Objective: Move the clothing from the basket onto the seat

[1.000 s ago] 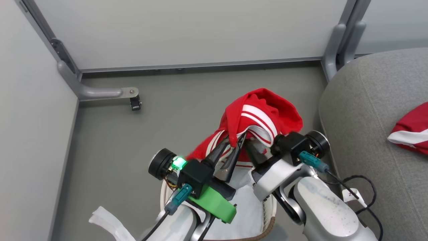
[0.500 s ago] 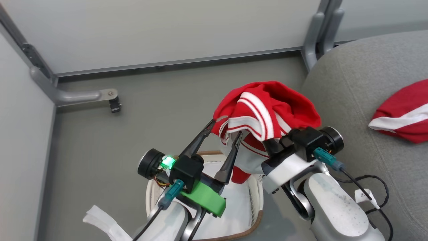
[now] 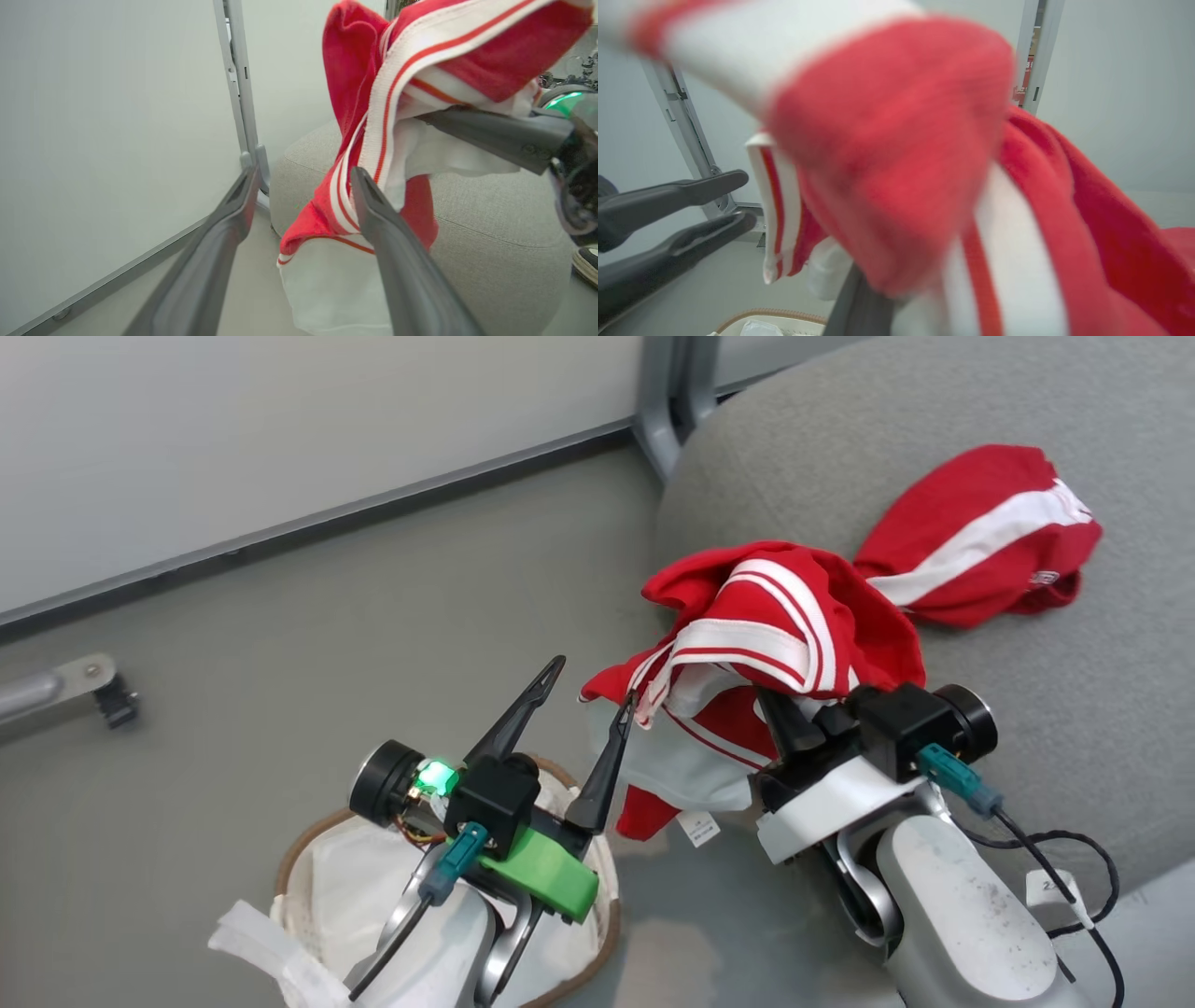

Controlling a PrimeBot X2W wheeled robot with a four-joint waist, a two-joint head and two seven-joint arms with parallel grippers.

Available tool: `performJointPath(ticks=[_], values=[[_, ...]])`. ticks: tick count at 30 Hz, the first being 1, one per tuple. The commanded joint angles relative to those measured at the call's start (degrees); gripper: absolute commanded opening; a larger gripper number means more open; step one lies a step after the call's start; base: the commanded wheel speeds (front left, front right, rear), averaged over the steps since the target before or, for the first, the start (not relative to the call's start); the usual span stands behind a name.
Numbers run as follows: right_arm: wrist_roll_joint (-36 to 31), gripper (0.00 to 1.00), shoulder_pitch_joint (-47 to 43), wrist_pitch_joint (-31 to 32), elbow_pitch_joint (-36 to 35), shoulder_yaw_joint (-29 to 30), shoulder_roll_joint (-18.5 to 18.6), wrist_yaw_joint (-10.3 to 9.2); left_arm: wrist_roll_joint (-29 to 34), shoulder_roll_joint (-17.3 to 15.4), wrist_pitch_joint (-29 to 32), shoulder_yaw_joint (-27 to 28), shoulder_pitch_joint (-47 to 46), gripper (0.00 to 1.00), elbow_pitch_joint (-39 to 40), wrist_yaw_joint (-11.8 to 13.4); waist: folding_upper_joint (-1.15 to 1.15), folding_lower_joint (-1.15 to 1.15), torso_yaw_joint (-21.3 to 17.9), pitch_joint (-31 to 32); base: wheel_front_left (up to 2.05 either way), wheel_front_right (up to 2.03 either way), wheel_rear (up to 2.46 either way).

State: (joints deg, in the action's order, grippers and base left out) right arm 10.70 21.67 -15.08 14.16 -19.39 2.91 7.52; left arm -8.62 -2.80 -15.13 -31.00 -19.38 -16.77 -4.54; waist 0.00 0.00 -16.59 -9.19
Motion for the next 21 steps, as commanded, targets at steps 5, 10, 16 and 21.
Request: performJointPath(ticks=[5, 10, 16, 21], values=[[0.44, 0.00, -1.32, -0.12, -1.64, 1.06, 0.09, -0.06, 1.56, -0.29, -0.03, 1.23, -0.43, 1.00, -0.60, -0.95, 0.00, 0.00, -12.68, -3.96, 0.00, 0.00, 0.00], [-1.05, 0.00, -2.20, -0.12, -3.29, 4.11, 0.07, -0.06, 1.86, -0.31, -0.03, 0.66, -1.26, 1.00, -1.33, -1.79, 0.00, 0.00, -13.98, -5.31, 0.00, 0.00, 0.00], [-1.98, 0.00, -0.33, -0.12, -5.24, 8.26, 0.98, -0.06, 1.89, -0.31, -0.03, 0.41, -1.48, 1.00, -1.74, -2.21, 0.00, 0.00, -14.17, -6.96, 0.00, 0.00, 0.00], [-2.22, 0.00, 5.41, -0.12, -5.65, 10.51, 4.07, -0.06, 2.99, -0.71, -0.03, 0.72, -2.14, 1.00, -2.47, -2.39, 0.00, 0.00, -14.11, -9.55, 0.00, 0.00, 0.00]])
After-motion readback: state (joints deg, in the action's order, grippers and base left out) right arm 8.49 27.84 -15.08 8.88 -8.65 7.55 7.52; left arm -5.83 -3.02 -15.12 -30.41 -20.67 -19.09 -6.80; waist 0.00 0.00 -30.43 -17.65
